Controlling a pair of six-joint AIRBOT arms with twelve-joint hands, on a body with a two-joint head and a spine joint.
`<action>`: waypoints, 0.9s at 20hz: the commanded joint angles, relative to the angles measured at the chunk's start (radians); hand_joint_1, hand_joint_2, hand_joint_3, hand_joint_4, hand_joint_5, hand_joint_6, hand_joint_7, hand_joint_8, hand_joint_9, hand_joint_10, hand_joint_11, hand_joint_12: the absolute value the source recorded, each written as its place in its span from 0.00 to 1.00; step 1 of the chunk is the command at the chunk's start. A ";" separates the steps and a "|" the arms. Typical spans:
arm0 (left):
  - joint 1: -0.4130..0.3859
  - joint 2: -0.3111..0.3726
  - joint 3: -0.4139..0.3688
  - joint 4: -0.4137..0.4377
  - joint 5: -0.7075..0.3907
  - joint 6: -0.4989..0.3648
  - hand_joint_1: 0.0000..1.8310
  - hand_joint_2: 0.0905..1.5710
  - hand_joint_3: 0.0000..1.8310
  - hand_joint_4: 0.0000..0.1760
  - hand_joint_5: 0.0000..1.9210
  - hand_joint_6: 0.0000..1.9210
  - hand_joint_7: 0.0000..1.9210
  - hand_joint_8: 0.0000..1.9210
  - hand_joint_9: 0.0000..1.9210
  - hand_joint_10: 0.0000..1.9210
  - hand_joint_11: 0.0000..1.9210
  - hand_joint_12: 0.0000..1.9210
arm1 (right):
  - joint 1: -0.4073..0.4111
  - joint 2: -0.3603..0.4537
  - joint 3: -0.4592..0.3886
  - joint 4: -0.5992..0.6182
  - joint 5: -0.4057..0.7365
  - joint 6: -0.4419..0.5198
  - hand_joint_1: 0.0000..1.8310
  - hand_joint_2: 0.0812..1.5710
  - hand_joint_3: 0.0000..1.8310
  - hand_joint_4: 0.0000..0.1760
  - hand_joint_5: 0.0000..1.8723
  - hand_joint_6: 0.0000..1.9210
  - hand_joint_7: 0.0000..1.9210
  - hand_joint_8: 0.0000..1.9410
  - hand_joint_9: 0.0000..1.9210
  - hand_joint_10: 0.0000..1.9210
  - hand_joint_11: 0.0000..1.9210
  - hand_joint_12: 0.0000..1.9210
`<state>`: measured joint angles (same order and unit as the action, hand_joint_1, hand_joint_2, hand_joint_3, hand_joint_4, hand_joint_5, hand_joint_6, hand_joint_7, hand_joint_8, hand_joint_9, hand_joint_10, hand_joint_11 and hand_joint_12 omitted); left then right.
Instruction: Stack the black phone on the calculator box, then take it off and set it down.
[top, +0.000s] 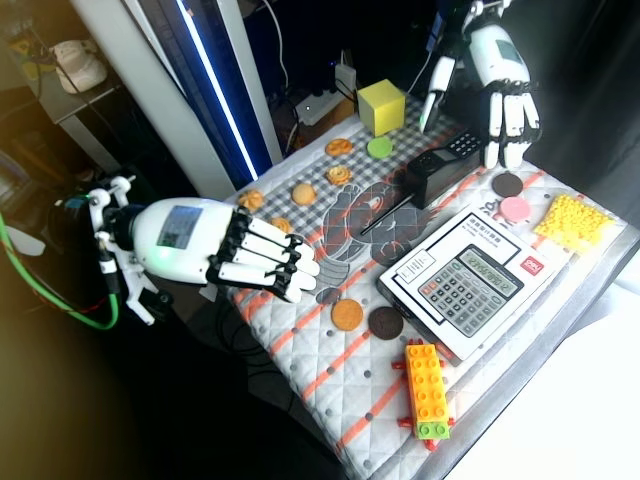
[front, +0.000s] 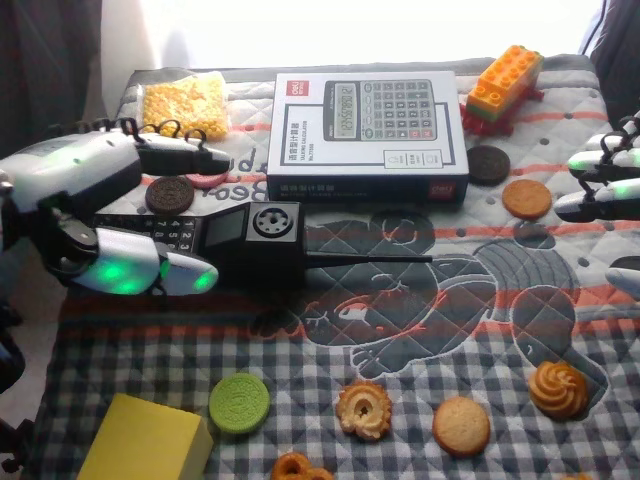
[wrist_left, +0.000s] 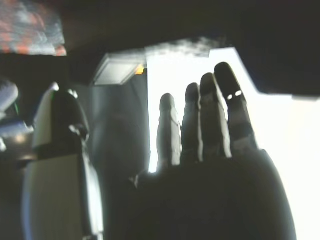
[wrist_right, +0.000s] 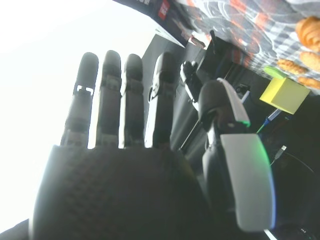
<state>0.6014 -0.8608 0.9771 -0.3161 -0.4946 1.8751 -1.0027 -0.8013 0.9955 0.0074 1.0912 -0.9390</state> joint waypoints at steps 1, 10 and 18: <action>-0.010 -0.003 -0.005 0.005 -0.101 0.009 0.39 0.59 0.00 0.22 0.24 0.01 0.15 0.01 0.17 0.01 0.00 0.48 | 0.004 0.004 0.003 0.018 0.115 0.006 0.24 0.83 0.00 0.28 0.35 0.00 0.25 0.00 0.22 0.00 0.02 0.55; -0.011 -0.028 0.021 -0.007 -0.062 0.009 0.46 0.60 0.00 0.33 0.24 0.01 0.20 0.01 0.21 0.02 0.00 0.53 | 0.002 0.002 0.003 0.015 0.115 0.011 0.24 0.83 0.00 0.31 0.34 0.00 0.24 0.00 0.21 0.00 0.06 0.46; -0.016 -0.063 0.041 -0.016 -0.054 0.009 0.63 0.69 0.00 0.00 0.49 0.40 0.38 0.07 0.33 0.15 0.07 0.77 | 0.000 0.001 0.003 0.015 0.115 0.016 0.24 0.82 0.00 0.31 0.33 0.00 0.23 0.00 0.19 0.00 0.07 0.41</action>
<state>0.5980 -0.9314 1.0225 -0.3462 -0.4507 1.8877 -1.0039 -0.8021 0.9955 0.0067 1.0866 -0.9260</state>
